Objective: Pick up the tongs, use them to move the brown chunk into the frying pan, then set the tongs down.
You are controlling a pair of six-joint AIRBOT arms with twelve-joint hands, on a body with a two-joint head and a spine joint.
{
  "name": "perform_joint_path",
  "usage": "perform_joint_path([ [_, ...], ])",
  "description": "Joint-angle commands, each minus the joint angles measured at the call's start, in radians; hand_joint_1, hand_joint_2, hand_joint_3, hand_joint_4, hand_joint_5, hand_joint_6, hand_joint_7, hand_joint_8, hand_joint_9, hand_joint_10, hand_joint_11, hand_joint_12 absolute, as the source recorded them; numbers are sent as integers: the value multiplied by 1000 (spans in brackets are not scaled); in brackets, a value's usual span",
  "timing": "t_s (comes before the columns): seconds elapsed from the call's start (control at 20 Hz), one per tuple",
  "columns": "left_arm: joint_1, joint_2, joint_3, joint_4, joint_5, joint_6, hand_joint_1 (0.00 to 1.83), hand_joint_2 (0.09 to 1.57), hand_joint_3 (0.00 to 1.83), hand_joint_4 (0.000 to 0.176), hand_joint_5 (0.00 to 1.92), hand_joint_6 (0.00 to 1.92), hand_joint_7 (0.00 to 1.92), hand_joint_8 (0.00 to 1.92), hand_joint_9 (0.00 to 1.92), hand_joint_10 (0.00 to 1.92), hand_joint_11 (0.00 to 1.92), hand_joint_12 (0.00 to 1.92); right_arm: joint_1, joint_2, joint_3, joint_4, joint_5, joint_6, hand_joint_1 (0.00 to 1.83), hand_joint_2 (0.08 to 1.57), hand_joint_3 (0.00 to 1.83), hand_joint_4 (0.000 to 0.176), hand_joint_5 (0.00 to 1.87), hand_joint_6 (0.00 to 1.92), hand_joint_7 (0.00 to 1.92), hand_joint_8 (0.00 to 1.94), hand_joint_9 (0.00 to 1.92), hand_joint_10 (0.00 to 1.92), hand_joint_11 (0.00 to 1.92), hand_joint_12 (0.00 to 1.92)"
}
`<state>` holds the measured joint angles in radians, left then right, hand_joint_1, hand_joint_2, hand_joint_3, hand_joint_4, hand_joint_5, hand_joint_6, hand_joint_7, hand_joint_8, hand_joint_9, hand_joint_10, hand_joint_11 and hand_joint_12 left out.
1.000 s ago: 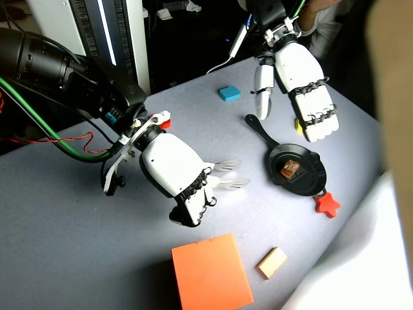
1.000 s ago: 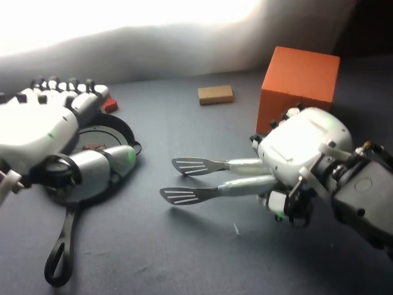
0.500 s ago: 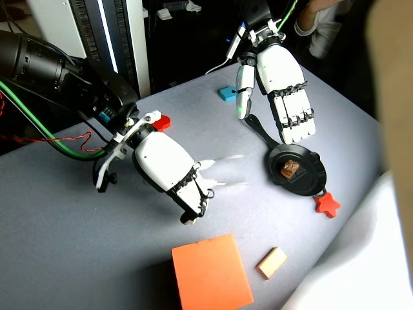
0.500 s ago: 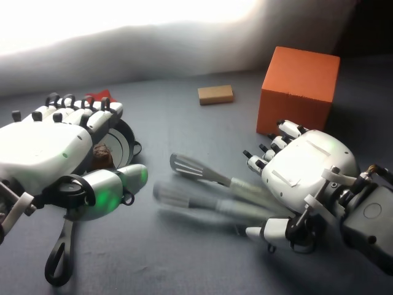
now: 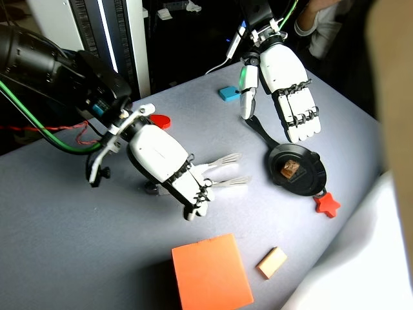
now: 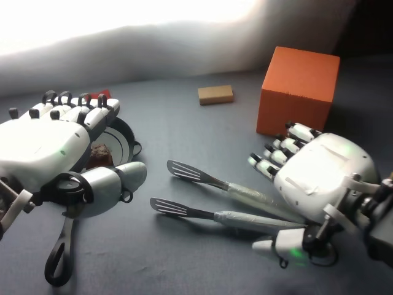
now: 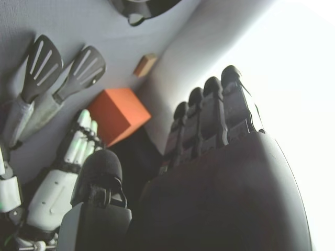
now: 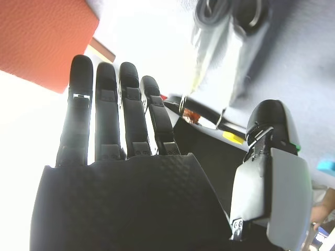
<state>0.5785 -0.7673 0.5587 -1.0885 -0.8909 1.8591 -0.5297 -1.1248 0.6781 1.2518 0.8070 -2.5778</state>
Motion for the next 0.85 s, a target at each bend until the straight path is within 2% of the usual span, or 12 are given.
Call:
perform_joint_path([
  [0.0,-10,-1,1,64,-79,2,0,1321,1,0,150,19,207,13,183,22,0,358,21,21,-18,-67,26,1,140,1022,5,0,386,126,514,39,359,330,0,1398],
  [0.1,-12,-2,0,64,-78,2,14,1342,0,0,450,49,519,32,502,87,0,1141,54,99,-70,-60,-56,25,158,1061,4,0,549,239,727,82,467,676,69,1597],
  [0.15,-17,-2,-4,64,-78,2,12,1352,1,0,566,77,649,66,613,143,17,1335,78,162,-115,-50,-94,27,208,1069,3,0,618,311,820,116,517,793,146,1626],
  [0.2,-18,-2,-4,64,-78,2,2,1359,0,0,668,107,765,119,623,392,53,1460,84,176,-122,-50,-105,27,257,1080,4,0,791,373,1003,169,681,937,312,1709],
  [0.3,-21,-4,-6,64,-78,2,0,1366,1,0,826,710,813,1048,643,1358,321,1817,125,260,-164,-50,-210,59,187,1138,15,0,896,421,1152,197,803,1118,413,1850],
  [0.35,-22,-5,-5,64,-78,2,0,1382,4,0,860,1062,865,1331,729,1615,463,1900,152,303,-180,-41,-285,64,175,1194,11,0,985,474,1235,476,950,1446,646,1907],
  [0.4,-22,-5,-3,64,-78,1,22,1405,8,0,883,1299,933,1495,817,1798,601,1917,175,334,-191,-12,-324,56,264,1251,17,0,1009,607,1209,1014,1063,1718,853,1918],
  [0.5,-25,-5,1,64,-78,0,239,1430,6,0,902,1562,1021,1622,951,1911,840,1921,227,399,-207,15,-432,41,378,1330,27,0,981,1170,1134,1464,1092,1903,1028,1921],
  [0.55,-28,-5,3,64,-78,0,392,1419,0,0,928,1579,1080,1642,1032,1919,940,1921,259,436,-207,22,-500,67,400,1373,36,0,958,1266,1131,1522,1095,1917,1055,1921],
  [0.6,-29,-5,5,64,-78,0,549,1411,0,0,986,1690,1118,1725,1105,1921,1025,1921,282,460,-205,22,-553,82,827,1285,62,0,752,1449,1146,1586,1121,1920,1112,1921],
  [0.7,-30,-5,5,64,-78,0,627,1426,1,0,1032,1788,1131,1773,1136,1921,1039,1921,324,493,-203,22,-618,88,987,936,775,0,738,1644,1170,1672,1171,1921,1161,1921],
  [0.8,-29,-5,4,64,-77,1,595,1443,7,0,989,1771,1112,1774,1128,1921,1042,1921,363,522,-200,22,-692,106,1014,841,956,0,772,1675,1171,1701,1170,1921,1175,1921],
])
